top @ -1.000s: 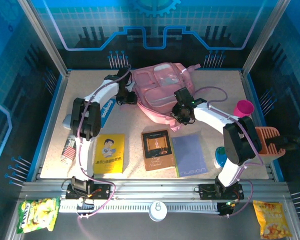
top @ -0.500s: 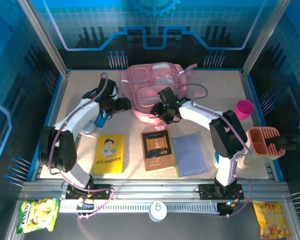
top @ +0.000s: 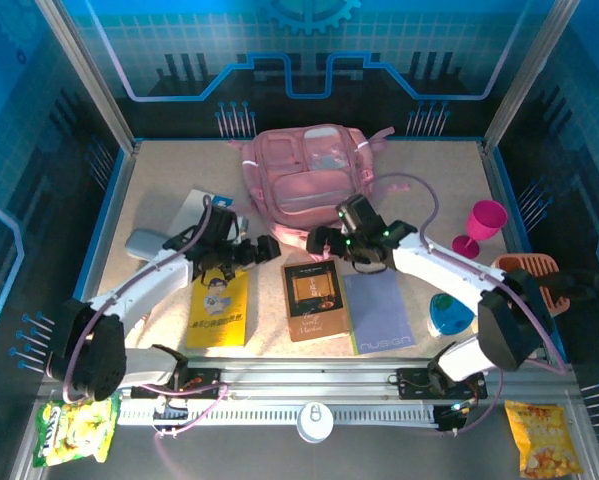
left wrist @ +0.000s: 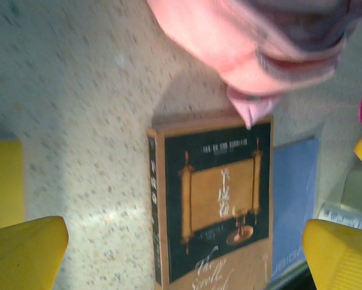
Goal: Pack the student bag
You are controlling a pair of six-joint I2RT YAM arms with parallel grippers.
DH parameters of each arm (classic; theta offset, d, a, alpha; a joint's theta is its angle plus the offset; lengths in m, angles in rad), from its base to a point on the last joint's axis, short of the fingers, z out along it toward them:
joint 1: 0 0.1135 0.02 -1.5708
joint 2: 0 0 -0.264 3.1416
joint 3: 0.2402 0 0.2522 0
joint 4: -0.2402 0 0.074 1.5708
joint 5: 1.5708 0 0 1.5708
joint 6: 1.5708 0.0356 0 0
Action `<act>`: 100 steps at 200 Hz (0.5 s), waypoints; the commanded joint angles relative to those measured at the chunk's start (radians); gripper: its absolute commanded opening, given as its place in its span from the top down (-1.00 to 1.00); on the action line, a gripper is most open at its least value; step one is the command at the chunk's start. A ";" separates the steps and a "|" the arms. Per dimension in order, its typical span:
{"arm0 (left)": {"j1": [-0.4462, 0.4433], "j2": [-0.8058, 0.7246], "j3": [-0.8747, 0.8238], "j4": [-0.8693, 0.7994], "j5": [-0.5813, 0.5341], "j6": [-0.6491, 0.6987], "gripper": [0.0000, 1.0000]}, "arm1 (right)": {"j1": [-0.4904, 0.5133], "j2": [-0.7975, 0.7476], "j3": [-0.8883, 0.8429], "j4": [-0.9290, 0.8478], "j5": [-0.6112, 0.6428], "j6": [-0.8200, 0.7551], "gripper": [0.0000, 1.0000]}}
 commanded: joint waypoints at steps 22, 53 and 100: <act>-0.104 -0.040 -0.142 0.158 0.011 -0.197 -0.98 | 0.054 -0.073 -0.187 0.101 -0.065 0.012 -0.73; -0.136 -0.034 -0.224 0.256 0.044 -0.260 -0.84 | 0.067 -0.064 -0.266 0.188 -0.098 0.058 -0.56; -0.159 0.049 -0.215 0.281 0.089 -0.259 -0.57 | 0.066 0.004 -0.264 0.187 -0.120 0.068 -0.29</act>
